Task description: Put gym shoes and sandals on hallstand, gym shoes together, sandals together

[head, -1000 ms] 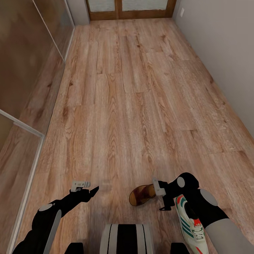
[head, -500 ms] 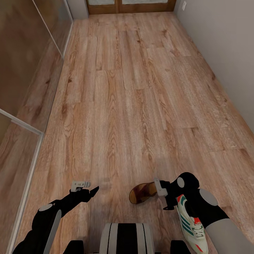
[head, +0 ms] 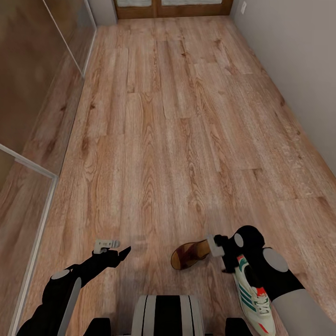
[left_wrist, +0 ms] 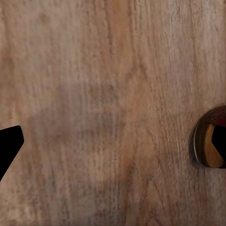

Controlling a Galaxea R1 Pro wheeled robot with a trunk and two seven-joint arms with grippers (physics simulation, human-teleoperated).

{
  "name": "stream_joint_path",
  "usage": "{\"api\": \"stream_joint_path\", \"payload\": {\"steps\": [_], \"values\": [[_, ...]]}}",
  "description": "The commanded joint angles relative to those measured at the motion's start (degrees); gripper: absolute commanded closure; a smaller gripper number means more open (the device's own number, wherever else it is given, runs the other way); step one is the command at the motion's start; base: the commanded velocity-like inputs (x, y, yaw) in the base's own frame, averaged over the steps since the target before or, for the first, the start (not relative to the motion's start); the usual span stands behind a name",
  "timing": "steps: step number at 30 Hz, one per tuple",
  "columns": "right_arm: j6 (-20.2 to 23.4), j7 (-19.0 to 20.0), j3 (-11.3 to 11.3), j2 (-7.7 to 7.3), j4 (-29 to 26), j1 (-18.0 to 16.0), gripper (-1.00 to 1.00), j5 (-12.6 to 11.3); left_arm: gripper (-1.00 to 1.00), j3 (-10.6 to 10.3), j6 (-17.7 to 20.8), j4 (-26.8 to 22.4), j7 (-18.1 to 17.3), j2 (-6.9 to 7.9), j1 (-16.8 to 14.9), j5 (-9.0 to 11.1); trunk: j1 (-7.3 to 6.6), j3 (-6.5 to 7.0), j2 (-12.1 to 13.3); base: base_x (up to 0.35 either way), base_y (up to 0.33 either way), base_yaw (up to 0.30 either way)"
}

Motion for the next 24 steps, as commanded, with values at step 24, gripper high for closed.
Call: {"api": "stream_joint_path", "payload": {"steps": [24], "values": [[0.00,-0.07,-1.02,-0.01,-3.29,0.00,-1.00,2.61,-1.00,0.00,-0.05,0.00,0.00,0.00,-0.02,0.00,0.00,0.00,0.00,0.000,0.000,0.000]]}}
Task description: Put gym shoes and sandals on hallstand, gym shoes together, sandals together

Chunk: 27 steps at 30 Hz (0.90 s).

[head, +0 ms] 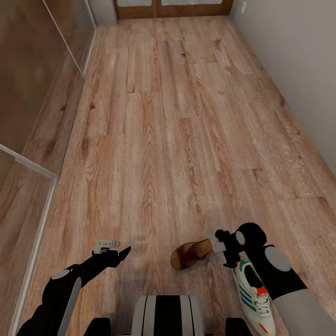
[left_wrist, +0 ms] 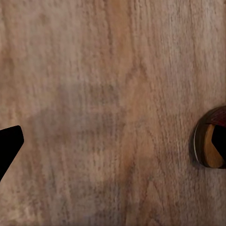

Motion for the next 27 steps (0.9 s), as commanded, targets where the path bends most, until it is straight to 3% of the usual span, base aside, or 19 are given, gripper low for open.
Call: {"api": "stream_joint_path", "payload": {"steps": [1,6,17,27], "values": [[0.01,0.00,-0.21,0.00,-0.37,0.00,-1.00,0.05,-1.00,0.00,0.01,0.00,0.00,0.00,0.00,0.00,0.00,0.00,0.00,0.000,0.000,0.000],[0.00,-0.01,-0.48,0.01,-0.88,0.00,-1.00,0.11,-1.00,0.00,-0.01,0.00,0.00,0.00,0.00,0.00,0.00,0.00,0.00,0.000,0.000,0.000],[0.01,-0.01,-0.57,0.01,-2.68,0.00,-1.00,0.41,-1.00,0.00,-0.01,0.00,0.00,0.00,0.00,0.00,0.28,-2.44,-0.15,0.000,0.000,0.000],[0.05,-0.01,-0.57,0.09,-4.45,0.00,-1.00,0.50,-1.00,0.00,-0.02,0.00,0.00,0.00,0.00,0.00,0.34,-2.88,-0.17,0.000,0.000,0.000]]}}
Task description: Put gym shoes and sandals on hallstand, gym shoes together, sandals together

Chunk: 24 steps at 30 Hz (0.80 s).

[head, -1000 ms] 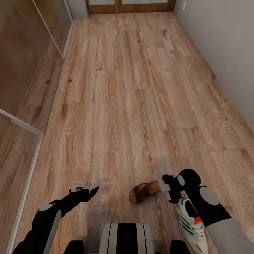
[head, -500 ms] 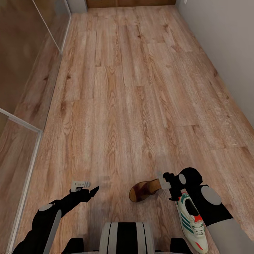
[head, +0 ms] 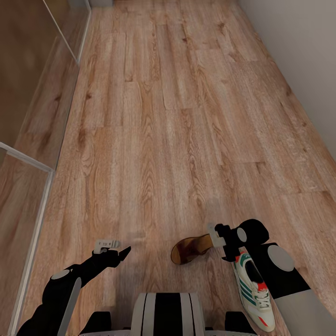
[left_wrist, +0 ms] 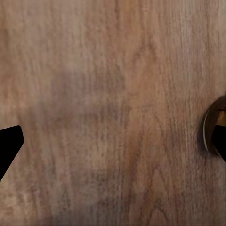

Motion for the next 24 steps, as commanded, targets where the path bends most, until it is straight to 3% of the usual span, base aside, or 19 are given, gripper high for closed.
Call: {"api": "stream_joint_path", "payload": {"steps": [1,24], "values": [[0.01,0.00,0.00,0.00,-0.10,0.00,-1.00,0.03,-1.00,0.00,0.02,0.00,0.00,0.00,0.00,0.01,0.02,-0.23,-0.02,0.000,0.000,0.000],[0.03,-0.06,-0.02,0.12,-4.45,0.00,-1.00,0.07,-1.00,0.00,0.01,0.00,0.00,0.00,0.00,0.01,0.62,-5.33,-0.32,0.000,0.000,0.000]]}}
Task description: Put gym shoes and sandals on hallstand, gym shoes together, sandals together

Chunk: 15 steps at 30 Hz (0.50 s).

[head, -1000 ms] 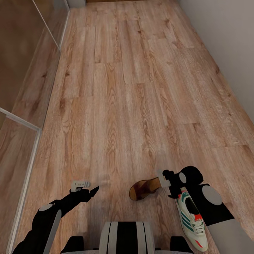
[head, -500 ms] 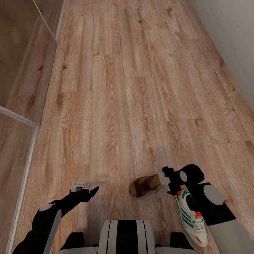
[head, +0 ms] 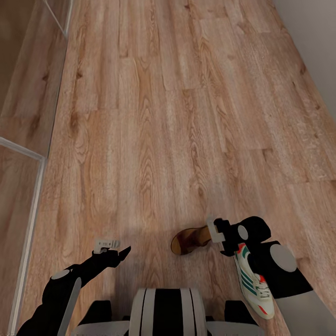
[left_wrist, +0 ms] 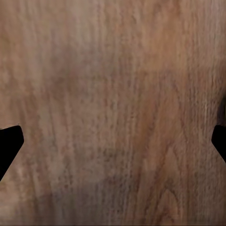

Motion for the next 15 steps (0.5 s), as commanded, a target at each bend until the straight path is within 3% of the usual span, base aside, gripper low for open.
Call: {"api": "stream_joint_path", "payload": {"steps": [1,6,15], "values": [[0.00,0.01,0.00,0.01,-0.15,0.00,-1.00,0.00,-1.00,0.00,0.00,0.00,0.00,0.00,0.00,0.01,0.02,-0.23,-0.01,0.000,0.000,0.000],[-0.02,0.01,0.01,0.11,-0.66,0.00,-1.00,0.00,-1.00,-0.01,-0.01,0.00,0.00,0.00,0.02,0.01,0.15,-1.34,-0.08,0.000,0.000,0.000],[0.00,0.03,0.02,0.23,-1.79,0.00,-1.00,0.00,-1.00,0.00,0.00,0.00,0.00,0.00,0.00,0.01,0.15,-1.34,-0.08,0.000,0.000,0.000]]}}
